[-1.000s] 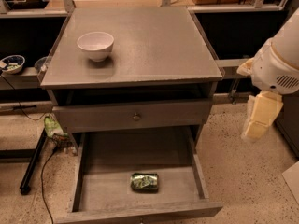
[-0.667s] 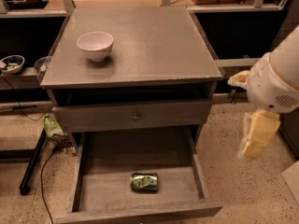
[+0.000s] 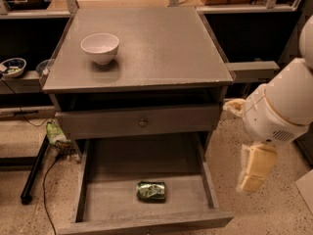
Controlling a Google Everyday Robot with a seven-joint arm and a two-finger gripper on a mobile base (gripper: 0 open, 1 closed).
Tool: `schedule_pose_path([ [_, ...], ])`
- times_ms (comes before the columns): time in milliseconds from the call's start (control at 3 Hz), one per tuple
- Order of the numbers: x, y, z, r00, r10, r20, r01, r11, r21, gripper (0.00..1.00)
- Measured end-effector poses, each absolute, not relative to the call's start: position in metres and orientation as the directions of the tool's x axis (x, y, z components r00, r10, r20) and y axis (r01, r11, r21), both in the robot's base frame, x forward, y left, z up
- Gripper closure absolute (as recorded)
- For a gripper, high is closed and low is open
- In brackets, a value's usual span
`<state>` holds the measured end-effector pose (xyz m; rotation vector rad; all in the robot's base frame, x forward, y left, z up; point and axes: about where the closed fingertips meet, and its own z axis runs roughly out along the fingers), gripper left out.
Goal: Pick green can from middle drawer and place on counter
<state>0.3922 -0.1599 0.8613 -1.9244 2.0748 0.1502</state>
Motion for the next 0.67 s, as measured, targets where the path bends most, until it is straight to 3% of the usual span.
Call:
schedule_pose_path([
  [333, 0.405, -0.156, 0.847, -0.06, -0.949, -0.31, -0.978, 0.118, -0.171, 0.0],
  [667, 0.46, -0.135, 0.812, -0.059, -0.932, -0.357, -0.972, 0.135, -0.192, 0.0],
])
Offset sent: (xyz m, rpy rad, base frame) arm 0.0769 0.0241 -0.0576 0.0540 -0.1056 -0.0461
